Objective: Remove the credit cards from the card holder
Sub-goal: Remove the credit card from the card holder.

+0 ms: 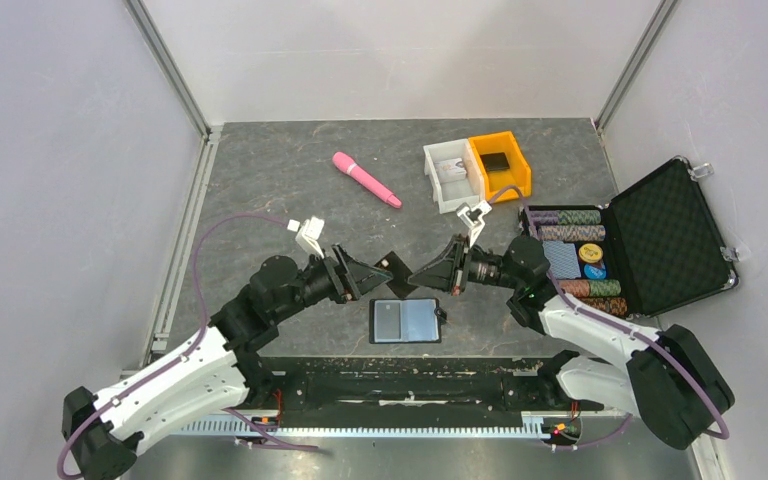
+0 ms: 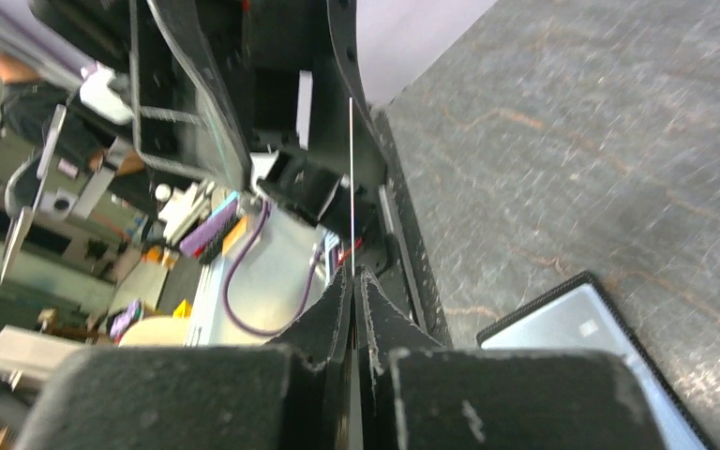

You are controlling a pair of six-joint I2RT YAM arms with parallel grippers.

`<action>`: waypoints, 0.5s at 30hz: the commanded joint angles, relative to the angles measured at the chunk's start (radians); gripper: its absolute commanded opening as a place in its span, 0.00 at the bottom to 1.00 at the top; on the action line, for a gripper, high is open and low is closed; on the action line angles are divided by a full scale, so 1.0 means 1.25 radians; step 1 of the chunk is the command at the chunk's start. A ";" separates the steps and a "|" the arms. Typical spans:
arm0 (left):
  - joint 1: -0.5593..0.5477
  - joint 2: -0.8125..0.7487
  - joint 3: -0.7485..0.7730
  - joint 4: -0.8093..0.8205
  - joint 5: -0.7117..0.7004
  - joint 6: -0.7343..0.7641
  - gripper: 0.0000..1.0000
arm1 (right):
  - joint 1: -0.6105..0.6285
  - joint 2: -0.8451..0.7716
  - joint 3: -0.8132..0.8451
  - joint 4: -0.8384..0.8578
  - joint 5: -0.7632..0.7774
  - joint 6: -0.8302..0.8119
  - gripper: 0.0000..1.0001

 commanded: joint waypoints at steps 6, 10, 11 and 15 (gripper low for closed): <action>0.010 0.092 0.148 -0.159 0.194 0.152 0.70 | 0.000 -0.026 0.005 -0.036 -0.189 -0.056 0.00; 0.014 0.146 0.152 -0.094 0.294 0.130 0.53 | 0.001 -0.040 0.008 -0.072 -0.198 -0.080 0.00; 0.014 0.155 0.153 -0.083 0.301 0.125 0.46 | 0.002 -0.040 0.010 -0.081 -0.200 -0.086 0.00; 0.020 0.168 0.136 -0.039 0.306 0.098 0.15 | -0.001 -0.042 0.018 -0.141 -0.177 -0.115 0.01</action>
